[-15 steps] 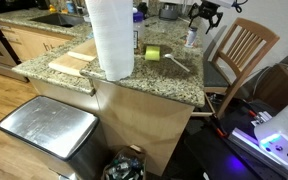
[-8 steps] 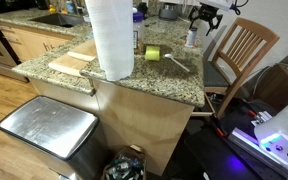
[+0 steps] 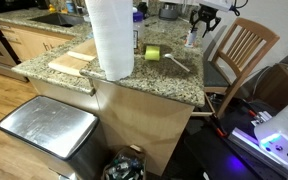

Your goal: Move the white bottle to the top of the paper towel roll

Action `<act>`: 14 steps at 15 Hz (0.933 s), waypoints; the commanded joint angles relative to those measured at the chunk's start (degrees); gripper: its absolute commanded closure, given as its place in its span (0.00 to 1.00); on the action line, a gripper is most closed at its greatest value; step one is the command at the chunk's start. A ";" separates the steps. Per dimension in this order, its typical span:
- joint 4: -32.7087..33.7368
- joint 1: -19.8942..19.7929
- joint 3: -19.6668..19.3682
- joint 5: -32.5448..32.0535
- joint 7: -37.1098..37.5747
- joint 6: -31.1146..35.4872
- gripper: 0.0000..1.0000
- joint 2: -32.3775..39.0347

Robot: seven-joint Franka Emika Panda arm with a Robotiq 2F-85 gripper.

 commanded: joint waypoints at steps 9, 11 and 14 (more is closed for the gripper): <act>-1.95 1.53 -1.04 2.38 -3.89 1.50 0.66 0.10; -2.16 1.97 -0.89 2.96 -5.15 1.56 0.52 -0.31; -2.33 2.22 -0.79 2.06 -5.72 2.59 0.28 -0.16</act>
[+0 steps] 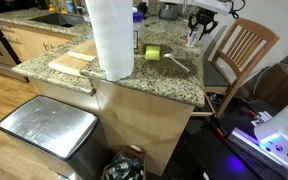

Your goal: Move the white bottle to the top of the paper towel roll

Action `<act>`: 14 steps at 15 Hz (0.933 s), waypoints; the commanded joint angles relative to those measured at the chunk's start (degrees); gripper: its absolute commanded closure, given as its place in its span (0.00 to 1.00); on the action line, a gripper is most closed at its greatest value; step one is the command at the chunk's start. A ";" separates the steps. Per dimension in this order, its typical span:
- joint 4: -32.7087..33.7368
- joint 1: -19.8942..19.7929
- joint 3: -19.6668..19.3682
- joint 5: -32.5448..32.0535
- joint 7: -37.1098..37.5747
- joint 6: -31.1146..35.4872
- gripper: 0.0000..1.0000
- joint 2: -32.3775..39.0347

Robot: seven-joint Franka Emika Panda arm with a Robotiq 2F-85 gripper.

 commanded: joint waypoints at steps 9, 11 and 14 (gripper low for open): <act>-1.03 0.09 0.34 -2.19 0.46 4.89 0.00 -3.29; -1.88 -0.05 0.61 -1.95 2.59 9.08 0.00 -3.23; 2.05 -1.89 -1.17 -2.27 2.97 4.40 0.00 -4.80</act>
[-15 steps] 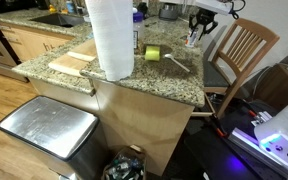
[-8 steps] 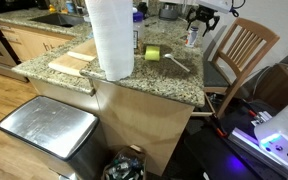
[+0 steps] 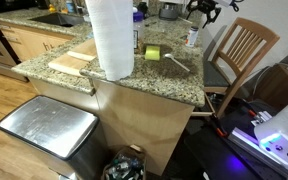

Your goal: Move the white bottle to the top of the paper towel roll

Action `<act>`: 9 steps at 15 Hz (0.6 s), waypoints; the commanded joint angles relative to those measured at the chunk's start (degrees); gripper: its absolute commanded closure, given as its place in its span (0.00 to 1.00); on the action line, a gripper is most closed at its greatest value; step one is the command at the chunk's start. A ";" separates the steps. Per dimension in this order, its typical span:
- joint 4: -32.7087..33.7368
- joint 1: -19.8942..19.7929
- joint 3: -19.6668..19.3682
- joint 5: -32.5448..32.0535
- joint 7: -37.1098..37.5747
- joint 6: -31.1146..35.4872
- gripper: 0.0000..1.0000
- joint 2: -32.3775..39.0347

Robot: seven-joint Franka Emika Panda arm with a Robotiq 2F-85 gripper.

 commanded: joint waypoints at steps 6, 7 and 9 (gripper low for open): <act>1.92 -2.21 -1.12 -0.61 1.33 -2.83 0.00 -1.44; 2.31 -1.70 -1.85 1.51 -0.16 -3.34 0.00 -0.79; 2.51 -2.00 -2.56 4.09 0.75 -2.84 0.00 0.67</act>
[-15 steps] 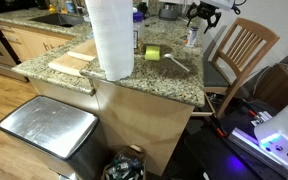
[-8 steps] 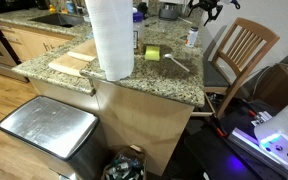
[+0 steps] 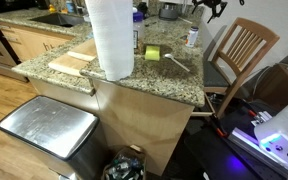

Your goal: Move the white bottle to the top of the paper towel roll

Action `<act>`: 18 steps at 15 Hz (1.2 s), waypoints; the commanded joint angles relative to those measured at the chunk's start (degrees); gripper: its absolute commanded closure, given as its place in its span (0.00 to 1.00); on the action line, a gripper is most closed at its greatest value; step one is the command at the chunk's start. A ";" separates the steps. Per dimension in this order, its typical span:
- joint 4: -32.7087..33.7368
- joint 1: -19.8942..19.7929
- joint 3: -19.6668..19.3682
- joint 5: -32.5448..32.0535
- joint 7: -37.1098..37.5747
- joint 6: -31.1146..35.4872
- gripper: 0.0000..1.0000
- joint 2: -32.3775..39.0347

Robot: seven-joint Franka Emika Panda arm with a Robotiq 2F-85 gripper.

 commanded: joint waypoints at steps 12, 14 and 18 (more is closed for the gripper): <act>-0.05 1.09 -1.82 8.05 -1.00 3.79 0.00 8.47; -0.16 0.79 -1.84 6.05 0.00 1.56 0.00 6.51; -0.07 0.76 -1.80 6.05 0.00 1.52 0.00 6.00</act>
